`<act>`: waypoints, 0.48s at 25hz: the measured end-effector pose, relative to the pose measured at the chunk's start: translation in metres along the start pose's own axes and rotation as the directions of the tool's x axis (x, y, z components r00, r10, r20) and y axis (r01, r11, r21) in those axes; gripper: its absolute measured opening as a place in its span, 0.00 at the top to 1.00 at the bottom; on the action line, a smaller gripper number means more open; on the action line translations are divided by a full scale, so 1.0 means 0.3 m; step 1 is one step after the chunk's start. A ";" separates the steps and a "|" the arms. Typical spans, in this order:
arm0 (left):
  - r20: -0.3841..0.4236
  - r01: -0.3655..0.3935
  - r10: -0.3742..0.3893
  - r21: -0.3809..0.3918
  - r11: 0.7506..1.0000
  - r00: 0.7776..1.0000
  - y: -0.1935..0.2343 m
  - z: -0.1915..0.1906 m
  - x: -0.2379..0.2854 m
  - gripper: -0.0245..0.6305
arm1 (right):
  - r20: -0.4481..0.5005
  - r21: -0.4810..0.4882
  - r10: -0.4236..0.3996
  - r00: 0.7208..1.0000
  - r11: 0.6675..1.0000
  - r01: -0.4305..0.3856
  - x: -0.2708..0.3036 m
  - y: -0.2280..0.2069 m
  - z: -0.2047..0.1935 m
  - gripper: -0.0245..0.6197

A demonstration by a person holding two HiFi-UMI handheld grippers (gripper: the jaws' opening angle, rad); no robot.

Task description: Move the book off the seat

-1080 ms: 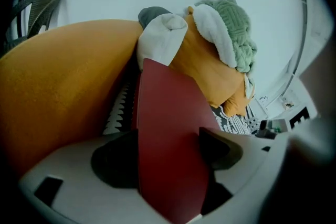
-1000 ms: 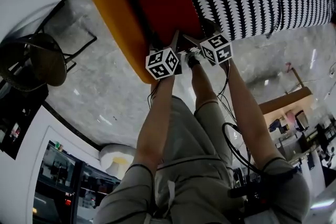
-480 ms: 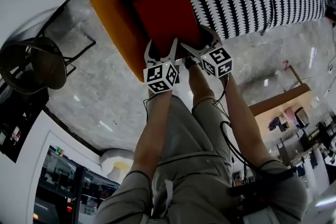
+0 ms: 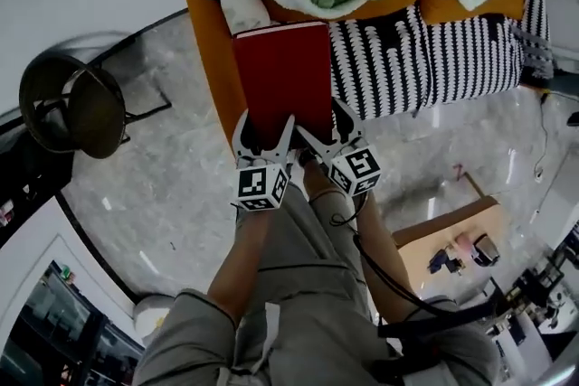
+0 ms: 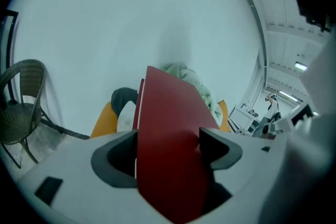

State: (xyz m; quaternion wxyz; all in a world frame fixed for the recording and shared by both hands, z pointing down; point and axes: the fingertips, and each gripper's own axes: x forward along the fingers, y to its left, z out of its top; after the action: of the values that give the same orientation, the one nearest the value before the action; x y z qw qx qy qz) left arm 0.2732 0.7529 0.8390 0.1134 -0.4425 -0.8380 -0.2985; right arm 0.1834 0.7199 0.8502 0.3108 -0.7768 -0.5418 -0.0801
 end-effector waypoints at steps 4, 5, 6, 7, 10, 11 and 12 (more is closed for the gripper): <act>0.073 -0.009 0.007 0.025 1.000 0.997 -0.010 0.225 -0.135 0.39 | 0.057 -0.048 0.027 0.998 0.999 -0.024 -0.038 0.157 0.198 0.34; 0.089 -0.013 0.011 0.032 0.999 0.996 -0.019 0.282 -0.168 0.39 | 0.071 -0.059 0.036 0.997 0.998 -0.032 -0.052 0.193 0.248 0.34; 0.107 -0.016 0.012 0.040 0.999 0.994 -0.031 0.338 -0.199 0.39 | 0.085 -0.072 0.044 0.995 0.997 -0.038 -0.068 0.226 0.300 0.34; 0.128 -0.018 0.012 0.047 0.999 0.992 -0.046 0.392 -0.230 0.39 | 0.099 -0.087 0.052 0.994 0.995 -0.044 -0.087 0.257 0.350 0.34; 0.191 -0.014 0.001 0.065 0.998 0.982 -0.115 0.538 -0.326 0.39 | 0.138 -0.134 0.065 0.988 0.990 -0.046 -0.170 0.340 0.496 0.34; 0.214 -0.006 -0.010 0.076 0.997 0.977 -0.138 0.593 -0.350 0.39 | 0.160 -0.148 0.065 0.985 0.988 -0.041 -0.195 0.364 0.551 0.34; 0.238 0.003 -0.025 0.093 0.996 0.971 -0.160 0.653 -0.372 0.39 | 0.187 -0.161 0.064 0.980 0.986 -0.034 -0.215 0.387 0.607 0.34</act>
State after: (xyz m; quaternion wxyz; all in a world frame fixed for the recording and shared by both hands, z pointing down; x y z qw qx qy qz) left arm 0.3140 0.7746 0.6131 0.0301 -0.4637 -0.8615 -0.2048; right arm 0.2223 0.7471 0.6297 0.1971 -0.8161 -0.5418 -0.0395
